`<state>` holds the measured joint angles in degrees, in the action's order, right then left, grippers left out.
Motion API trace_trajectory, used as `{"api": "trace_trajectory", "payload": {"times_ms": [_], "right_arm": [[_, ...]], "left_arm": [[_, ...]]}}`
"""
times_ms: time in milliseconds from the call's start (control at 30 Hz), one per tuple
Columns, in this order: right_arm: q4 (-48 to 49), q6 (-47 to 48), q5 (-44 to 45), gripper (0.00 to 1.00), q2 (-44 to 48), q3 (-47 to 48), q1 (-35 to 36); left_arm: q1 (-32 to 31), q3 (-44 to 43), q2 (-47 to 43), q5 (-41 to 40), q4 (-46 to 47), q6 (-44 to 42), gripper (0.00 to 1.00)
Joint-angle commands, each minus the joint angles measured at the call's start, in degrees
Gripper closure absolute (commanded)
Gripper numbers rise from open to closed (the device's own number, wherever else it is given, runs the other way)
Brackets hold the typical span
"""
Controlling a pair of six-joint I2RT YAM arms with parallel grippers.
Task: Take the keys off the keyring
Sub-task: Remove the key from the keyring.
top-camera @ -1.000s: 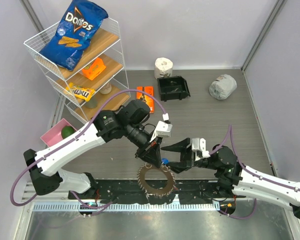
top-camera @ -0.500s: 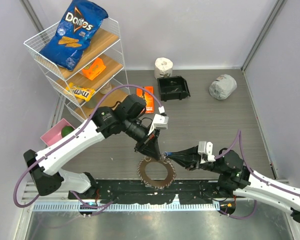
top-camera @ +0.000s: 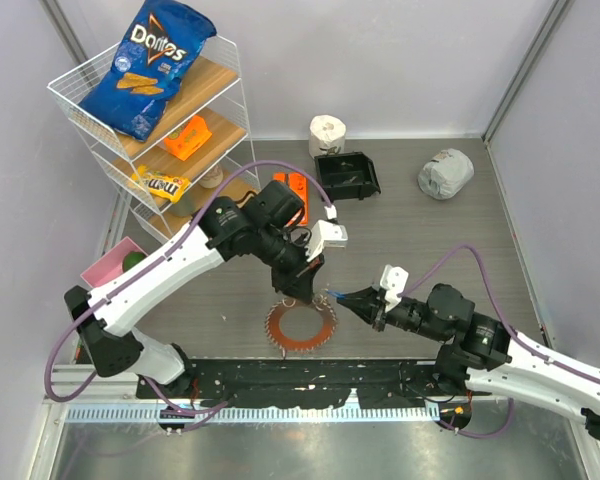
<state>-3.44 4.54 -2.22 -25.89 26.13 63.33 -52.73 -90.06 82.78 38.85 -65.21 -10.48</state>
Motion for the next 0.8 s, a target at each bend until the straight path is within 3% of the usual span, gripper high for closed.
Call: {"api": "trace_trajectory", "payload": {"times_ms": [0, 133, 333, 467, 767], "right_arm": [[-4.2, 1.4, 4.2, 0.95, -2.0, 7.0, -0.1], [-7.2, 0.6, 3.1, 0.95, -2.5, 9.8, -0.1], [-9.5, -1.7, -4.8, 0.91, -1.9, 11.7, -0.1], [-10.4, -3.9, -10.5, 0.62, -3.1, 12.5, -0.1], [1.4, -6.7, -9.1, 0.3, 1.1, 5.5, -0.1]], "left_arm": [[0.1, -6.3, 2.5, -10.4, -11.1, 1.2, 1.0], [0.0, -12.7, 7.3, -19.8, -17.5, 1.3, 1.0], [-0.3, -14.7, 7.5, -32.0, -14.9, 3.1, 1.0], [-0.4, -12.6, 4.6, -32.4, -10.0, 2.1, 1.0], [-5.3, -5.2, -5.0, -34.5, -1.4, -6.3, 1.0]]}}
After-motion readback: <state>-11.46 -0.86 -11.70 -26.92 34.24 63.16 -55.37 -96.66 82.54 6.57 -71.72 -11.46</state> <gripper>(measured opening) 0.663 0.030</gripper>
